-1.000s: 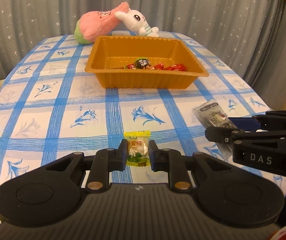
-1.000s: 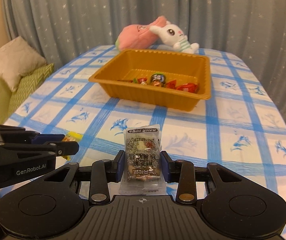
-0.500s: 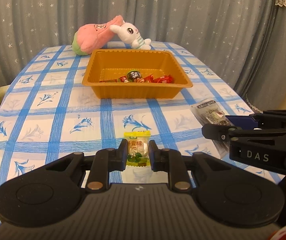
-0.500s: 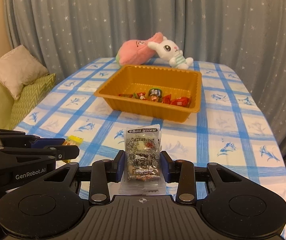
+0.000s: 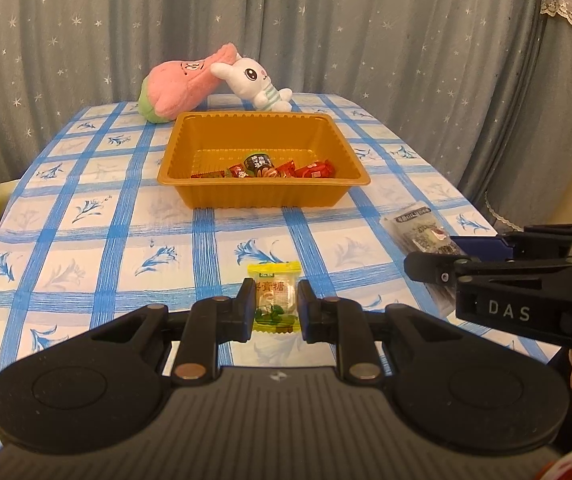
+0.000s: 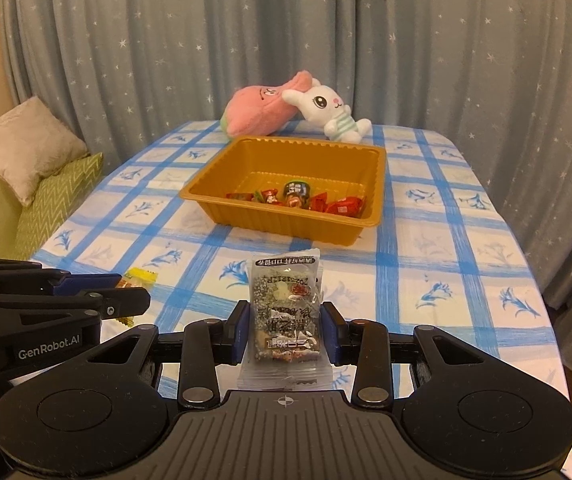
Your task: Organize snacks
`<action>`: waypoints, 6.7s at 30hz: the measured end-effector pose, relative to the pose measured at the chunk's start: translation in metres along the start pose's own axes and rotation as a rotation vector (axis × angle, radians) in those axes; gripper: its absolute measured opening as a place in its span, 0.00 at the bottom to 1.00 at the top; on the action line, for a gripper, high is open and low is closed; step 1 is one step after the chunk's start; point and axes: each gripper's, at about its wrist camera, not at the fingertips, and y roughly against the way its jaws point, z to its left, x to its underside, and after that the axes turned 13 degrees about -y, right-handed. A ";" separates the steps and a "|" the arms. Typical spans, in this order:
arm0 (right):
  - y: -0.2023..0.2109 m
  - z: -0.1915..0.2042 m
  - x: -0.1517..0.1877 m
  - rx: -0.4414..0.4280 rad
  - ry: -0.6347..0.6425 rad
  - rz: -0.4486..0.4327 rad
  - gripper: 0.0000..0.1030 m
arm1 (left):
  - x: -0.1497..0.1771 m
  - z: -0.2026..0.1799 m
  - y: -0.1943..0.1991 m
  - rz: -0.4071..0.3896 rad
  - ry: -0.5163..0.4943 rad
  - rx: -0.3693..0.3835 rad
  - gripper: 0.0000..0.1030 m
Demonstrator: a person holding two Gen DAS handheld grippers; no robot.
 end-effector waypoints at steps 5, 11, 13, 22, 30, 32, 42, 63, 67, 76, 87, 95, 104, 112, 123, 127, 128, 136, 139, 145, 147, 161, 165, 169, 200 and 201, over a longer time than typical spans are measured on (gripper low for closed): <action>0.000 -0.002 -0.002 0.004 -0.007 0.000 0.37 | -0.001 0.000 -0.001 -0.002 -0.001 0.001 0.19; -0.001 -0.005 -0.004 0.008 -0.021 0.003 0.37 | -0.003 -0.001 -0.002 0.000 -0.002 0.003 0.19; -0.002 -0.006 -0.004 0.010 -0.025 0.005 0.37 | -0.003 -0.001 -0.002 0.000 -0.003 0.003 0.19; -0.006 -0.009 -0.008 0.014 -0.033 0.009 0.37 | -0.012 0.000 -0.008 -0.003 0.001 0.007 0.19; -0.015 -0.010 -0.021 0.013 -0.027 0.001 0.37 | -0.030 0.013 -0.017 -0.024 0.003 0.000 0.19; -0.018 -0.009 -0.025 0.012 -0.025 -0.001 0.37 | -0.034 0.016 -0.020 -0.027 0.007 0.000 0.19; -0.034 -0.007 -0.045 0.004 -0.009 -0.007 0.37 | -0.051 0.031 -0.038 -0.035 0.017 0.015 0.19; -0.080 -0.011 -0.092 -0.002 0.008 -0.012 0.37 | -0.085 0.061 -0.086 -0.040 0.016 0.043 0.19; -0.092 -0.014 -0.105 0.000 0.009 -0.017 0.37 | -0.094 0.069 -0.096 -0.041 0.017 0.048 0.19; -0.118 -0.015 -0.130 -0.009 0.015 -0.023 0.37 | -0.117 0.084 -0.120 -0.049 0.000 0.051 0.19; -0.151 -0.015 -0.150 -0.014 0.002 -0.011 0.37 | -0.130 0.097 -0.151 -0.040 -0.007 0.053 0.19; -0.169 -0.022 -0.159 -0.011 -0.023 -0.007 0.37 | -0.137 0.112 -0.171 -0.042 0.005 0.048 0.19; -0.186 -0.032 -0.165 0.003 -0.055 -0.007 0.37 | -0.129 0.122 -0.197 -0.029 0.014 0.068 0.19; -0.208 -0.035 -0.161 0.007 -0.067 0.010 0.37 | -0.123 0.128 -0.213 -0.017 0.026 0.089 0.19; -0.222 -0.036 -0.156 0.007 -0.091 0.011 0.37 | -0.123 0.142 -0.220 -0.040 0.060 0.064 0.48; -0.225 -0.039 -0.153 0.012 -0.099 0.020 0.37 | -0.125 0.138 -0.216 -0.043 -0.013 0.022 0.48; -0.225 -0.039 -0.152 0.013 -0.102 0.021 0.37 | -0.125 0.138 -0.216 -0.043 -0.016 0.021 0.48; -0.224 -0.034 -0.151 0.011 -0.100 0.021 0.37 | -0.124 0.135 -0.214 -0.034 -0.033 0.021 0.48; -0.224 -0.033 -0.153 0.009 -0.102 0.018 0.37 | -0.124 0.134 -0.214 -0.031 -0.035 0.017 0.48; -0.225 -0.029 -0.155 0.009 -0.102 0.016 0.37 | -0.123 0.133 -0.215 -0.025 -0.034 0.019 0.48; -0.225 -0.029 -0.155 0.010 -0.101 0.016 0.37 | -0.123 0.133 -0.215 -0.024 -0.033 0.020 0.48; -0.233 -0.030 -0.166 -0.030 -0.143 -0.002 0.44 | -0.121 0.138 -0.216 -0.014 -0.018 0.008 0.63; -0.229 -0.037 -0.168 0.004 -0.168 -0.028 0.61 | -0.120 0.140 -0.215 -0.011 -0.013 -0.005 0.70; -0.223 -0.046 -0.164 0.033 -0.189 -0.032 0.61 | -0.119 0.138 -0.213 -0.012 -0.015 -0.011 0.78; -0.122 -0.034 -0.133 0.057 -0.214 0.023 0.71 | -0.080 0.102 -0.107 0.033 0.088 -0.051 1.00; -0.116 -0.033 -0.131 0.054 -0.218 0.022 0.71 | -0.079 0.100 -0.101 0.042 0.089 -0.039 1.00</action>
